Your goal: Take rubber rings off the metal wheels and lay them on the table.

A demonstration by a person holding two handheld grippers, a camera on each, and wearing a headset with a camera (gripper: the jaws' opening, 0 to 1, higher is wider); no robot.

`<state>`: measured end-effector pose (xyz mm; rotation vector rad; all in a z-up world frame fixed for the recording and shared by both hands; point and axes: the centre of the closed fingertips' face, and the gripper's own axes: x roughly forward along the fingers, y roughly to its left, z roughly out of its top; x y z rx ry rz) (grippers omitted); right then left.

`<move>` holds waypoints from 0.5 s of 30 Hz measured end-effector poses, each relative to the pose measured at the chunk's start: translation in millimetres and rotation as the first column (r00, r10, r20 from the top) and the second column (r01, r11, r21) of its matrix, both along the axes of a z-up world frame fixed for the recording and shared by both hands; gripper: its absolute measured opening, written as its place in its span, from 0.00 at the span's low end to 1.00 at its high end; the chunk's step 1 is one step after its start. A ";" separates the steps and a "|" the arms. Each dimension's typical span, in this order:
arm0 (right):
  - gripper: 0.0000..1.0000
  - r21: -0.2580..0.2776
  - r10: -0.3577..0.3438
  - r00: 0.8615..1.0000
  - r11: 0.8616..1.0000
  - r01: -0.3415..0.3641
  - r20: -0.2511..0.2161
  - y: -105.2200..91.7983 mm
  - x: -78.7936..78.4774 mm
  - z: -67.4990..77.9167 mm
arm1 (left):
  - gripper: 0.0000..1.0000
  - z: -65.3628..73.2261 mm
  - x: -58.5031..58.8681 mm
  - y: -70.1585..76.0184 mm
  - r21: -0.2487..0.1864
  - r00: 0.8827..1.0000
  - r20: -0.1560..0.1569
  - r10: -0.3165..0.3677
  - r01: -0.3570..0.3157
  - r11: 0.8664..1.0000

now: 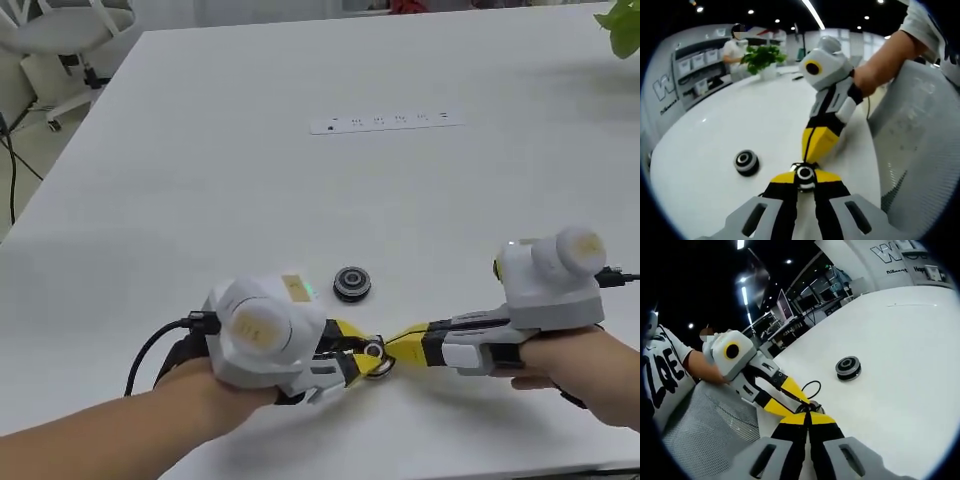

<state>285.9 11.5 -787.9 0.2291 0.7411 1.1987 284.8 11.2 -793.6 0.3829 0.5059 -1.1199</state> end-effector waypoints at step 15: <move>0.00 0.001 0.024 0.999 1.000 -0.024 0.037 -1.0 1.2 1.8 | 0.13 0.7 -0.6 -1.3 -0.014 1.000 0.014 -0.017 0.017 1.000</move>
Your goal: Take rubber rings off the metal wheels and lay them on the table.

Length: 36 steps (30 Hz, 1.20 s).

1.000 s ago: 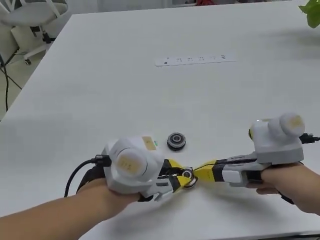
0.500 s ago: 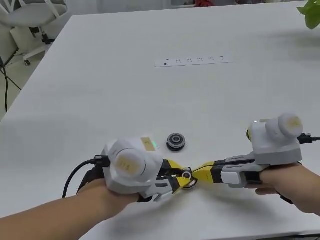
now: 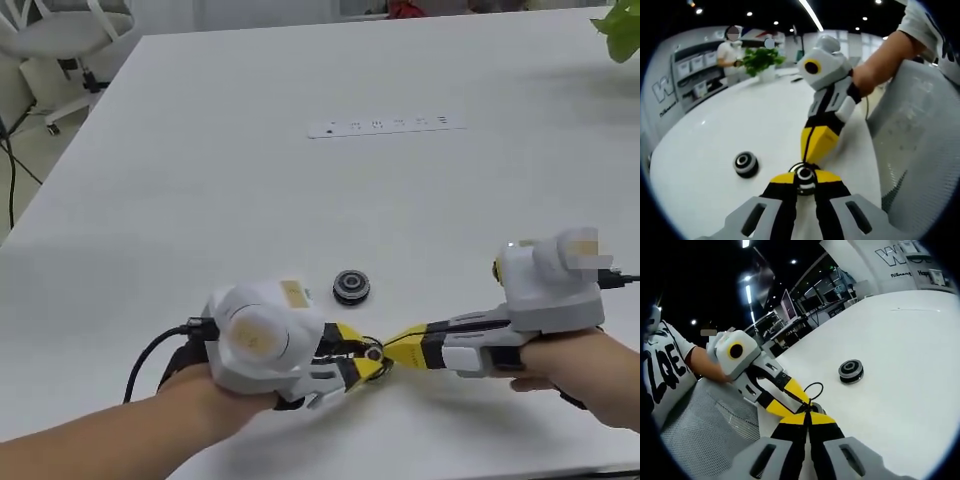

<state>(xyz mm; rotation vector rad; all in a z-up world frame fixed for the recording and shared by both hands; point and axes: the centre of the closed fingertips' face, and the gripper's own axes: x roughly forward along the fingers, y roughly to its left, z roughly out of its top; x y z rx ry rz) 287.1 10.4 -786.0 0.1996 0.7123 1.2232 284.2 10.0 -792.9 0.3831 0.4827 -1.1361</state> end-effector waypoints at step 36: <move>0.00 0.062 0.003 1.000 0.998 -0.004 0.018 21.1 11.2 31.8 | 0.42 56.4 -9.2 59.2 -0.136 0.998 -0.007 0.067 -0.067 0.988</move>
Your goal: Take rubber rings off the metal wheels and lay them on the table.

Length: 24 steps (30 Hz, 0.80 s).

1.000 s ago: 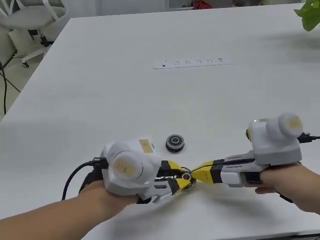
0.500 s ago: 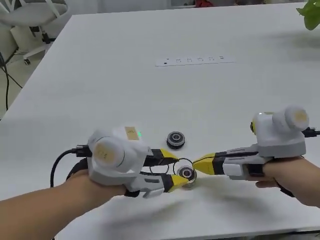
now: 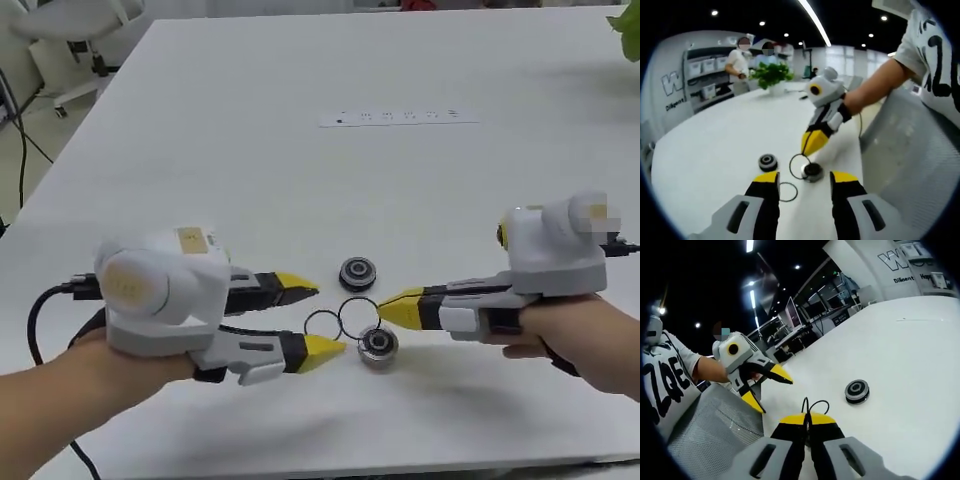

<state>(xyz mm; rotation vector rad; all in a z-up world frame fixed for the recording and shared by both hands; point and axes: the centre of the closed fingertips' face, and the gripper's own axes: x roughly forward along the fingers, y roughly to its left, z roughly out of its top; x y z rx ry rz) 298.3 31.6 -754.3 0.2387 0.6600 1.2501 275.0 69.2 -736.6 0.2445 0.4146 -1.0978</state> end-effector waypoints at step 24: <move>0.00 -0.073 0.040 0.999 0.996 -0.042 -0.032 36.8 14.4 -30.2 | 0.49 -11.9 7.0 44.0 0.009 0.992 -0.023 0.123 -0.123 0.992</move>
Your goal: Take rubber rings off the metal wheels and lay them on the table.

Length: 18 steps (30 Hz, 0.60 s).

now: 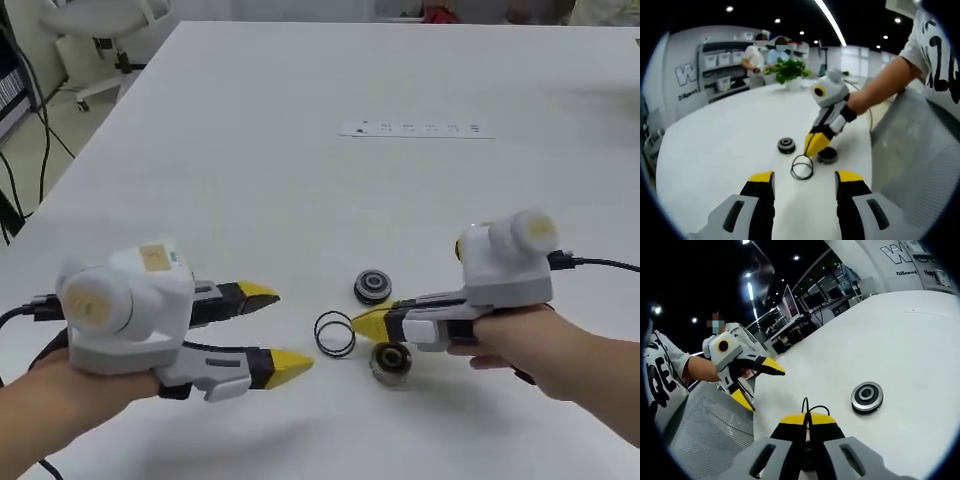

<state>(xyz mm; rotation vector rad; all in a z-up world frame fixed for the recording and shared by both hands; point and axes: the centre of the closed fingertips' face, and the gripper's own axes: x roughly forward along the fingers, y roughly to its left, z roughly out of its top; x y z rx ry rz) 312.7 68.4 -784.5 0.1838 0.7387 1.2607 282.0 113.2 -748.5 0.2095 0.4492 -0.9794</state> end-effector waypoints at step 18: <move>0.00 -0.052 -0.024 1.000 0.998 0.024 -0.013 -5.0 3.1 -11.4 | 0.48 -3.9 1.8 3.7 0.004 1.000 -0.013 0.017 -0.017 1.000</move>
